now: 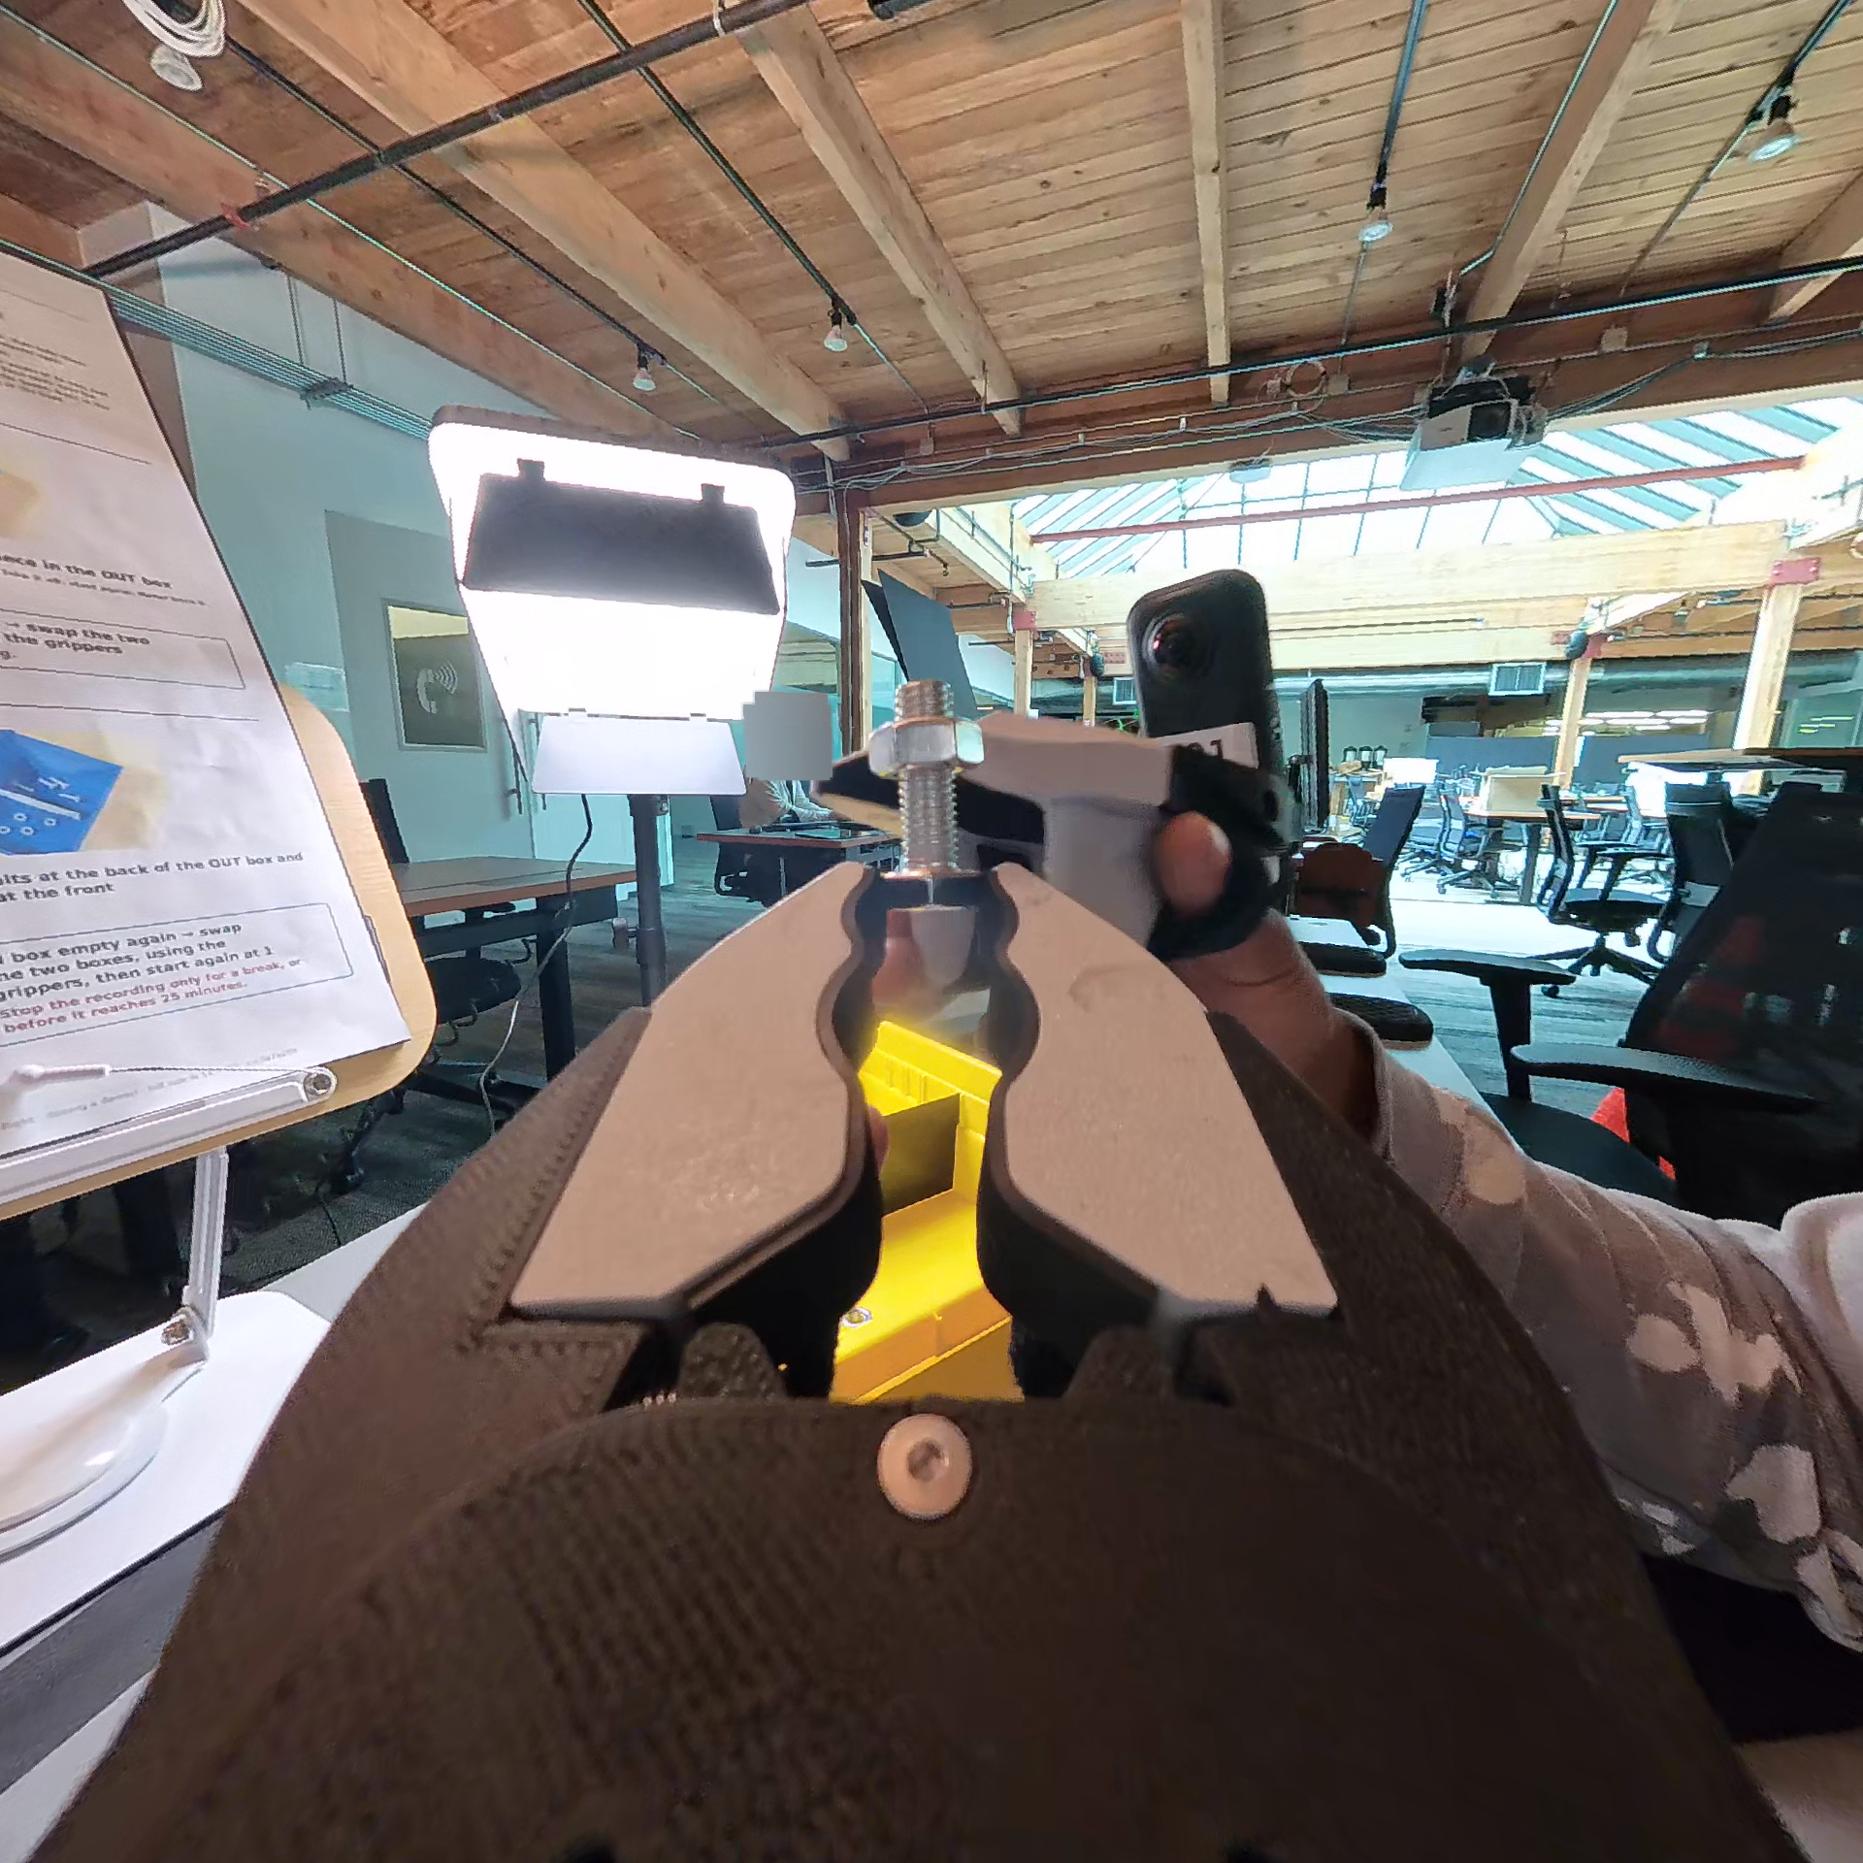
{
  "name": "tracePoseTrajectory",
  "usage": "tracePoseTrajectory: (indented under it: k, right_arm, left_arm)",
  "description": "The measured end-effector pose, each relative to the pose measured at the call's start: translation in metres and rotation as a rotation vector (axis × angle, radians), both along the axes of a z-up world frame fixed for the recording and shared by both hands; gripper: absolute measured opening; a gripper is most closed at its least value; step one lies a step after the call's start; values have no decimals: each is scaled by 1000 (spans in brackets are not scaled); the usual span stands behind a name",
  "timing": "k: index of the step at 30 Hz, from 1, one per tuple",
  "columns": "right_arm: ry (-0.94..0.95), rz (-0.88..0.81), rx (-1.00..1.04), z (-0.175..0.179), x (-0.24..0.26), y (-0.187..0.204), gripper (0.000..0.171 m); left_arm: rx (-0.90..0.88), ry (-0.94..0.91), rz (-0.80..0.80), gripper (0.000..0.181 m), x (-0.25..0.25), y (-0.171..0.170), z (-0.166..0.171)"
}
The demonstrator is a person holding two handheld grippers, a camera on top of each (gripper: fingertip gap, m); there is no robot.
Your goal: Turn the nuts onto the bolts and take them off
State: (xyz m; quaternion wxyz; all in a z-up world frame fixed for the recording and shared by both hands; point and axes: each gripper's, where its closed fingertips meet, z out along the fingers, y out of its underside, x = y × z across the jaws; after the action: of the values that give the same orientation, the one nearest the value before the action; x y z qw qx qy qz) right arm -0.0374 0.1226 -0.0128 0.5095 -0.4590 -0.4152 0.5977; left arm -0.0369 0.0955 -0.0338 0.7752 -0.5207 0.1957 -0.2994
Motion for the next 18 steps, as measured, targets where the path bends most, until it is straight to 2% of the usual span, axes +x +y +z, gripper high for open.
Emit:
tracePoseTrajectory:
  k: [3,4,6,7,8,15,17,18]
  right_arm:
    - [-14,63,39,0,-6,-20,44]
    - [-20,60,46,0,-8,-22,44]
    - [-16,26,41,0,-6,-16,36]
    - [-24,-26,10,-1,-4,-5,17]
    - [-14,-69,6,0,-1,3,17]
    - [-22,52,48,2,-6,-23,44]
    - [-19,41,40,1,-7,-20,40]
    - [-17,18,13,1,-5,-13,24]
  left_arm:
    - [-8,2,-5,19,2,1,-3]
    - [-6,4,-8,19,3,1,-3]
    - [-8,-11,-4,19,1,1,-1]
    - [-3,-13,-18,19,0,-1,0]
    - [2,-9,-9,19,-1,-1,1]
    - [0,1,-13,19,3,-1,-1]
    - [-1,-4,-7,19,2,-1,0]
    - [8,-11,-24,18,2,-3,2]
